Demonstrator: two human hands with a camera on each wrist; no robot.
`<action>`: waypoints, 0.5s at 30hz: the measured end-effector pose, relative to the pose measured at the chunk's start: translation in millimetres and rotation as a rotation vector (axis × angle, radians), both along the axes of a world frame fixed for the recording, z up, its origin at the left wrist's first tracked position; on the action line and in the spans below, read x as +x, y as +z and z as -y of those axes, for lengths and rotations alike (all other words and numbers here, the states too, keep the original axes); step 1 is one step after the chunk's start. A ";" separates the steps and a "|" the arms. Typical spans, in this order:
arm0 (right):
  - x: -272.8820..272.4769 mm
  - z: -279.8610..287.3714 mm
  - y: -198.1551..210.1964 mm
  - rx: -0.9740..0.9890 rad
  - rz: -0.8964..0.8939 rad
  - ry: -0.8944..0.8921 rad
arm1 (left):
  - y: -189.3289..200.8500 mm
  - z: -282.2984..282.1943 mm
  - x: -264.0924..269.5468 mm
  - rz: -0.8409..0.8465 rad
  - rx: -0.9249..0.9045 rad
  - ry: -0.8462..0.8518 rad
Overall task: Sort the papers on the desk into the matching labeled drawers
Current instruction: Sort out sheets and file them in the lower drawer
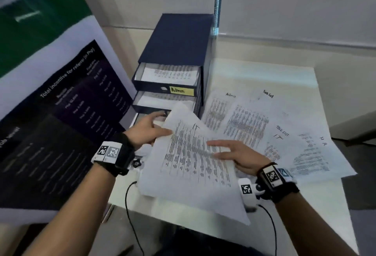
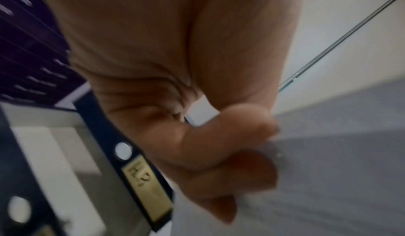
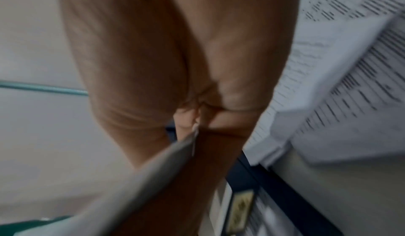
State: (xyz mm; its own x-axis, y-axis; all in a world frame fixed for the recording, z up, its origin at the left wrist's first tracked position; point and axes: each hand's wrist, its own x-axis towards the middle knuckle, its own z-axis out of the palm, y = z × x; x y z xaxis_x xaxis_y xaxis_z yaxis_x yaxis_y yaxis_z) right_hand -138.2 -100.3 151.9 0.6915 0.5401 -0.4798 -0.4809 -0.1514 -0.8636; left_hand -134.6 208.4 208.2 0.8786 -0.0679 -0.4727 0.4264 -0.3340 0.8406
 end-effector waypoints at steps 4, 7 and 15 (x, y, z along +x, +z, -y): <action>-30.2 -53.7 -28.2 0.068 -0.219 0.118 | -9.8 -60.9 -31.8 -0.173 0.040 -0.140; -39.7 -85.6 -43.7 0.060 -0.308 0.150 | -25.4 -93.0 -44.4 -0.233 0.128 -0.127; -15.7 -143.6 -85.0 -0.115 -0.242 -0.166 | -87.3 -131.7 -49.2 -0.309 0.259 -0.081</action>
State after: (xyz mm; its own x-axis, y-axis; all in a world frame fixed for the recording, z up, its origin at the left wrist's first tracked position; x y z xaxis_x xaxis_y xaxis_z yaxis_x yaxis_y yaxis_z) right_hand -153.9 43.3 66.9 0.6238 0.3617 -0.6928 -0.6969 -0.1438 -0.7026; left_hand -183.8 340.1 120.9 0.6890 0.0247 -0.7243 0.6094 -0.5607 0.5606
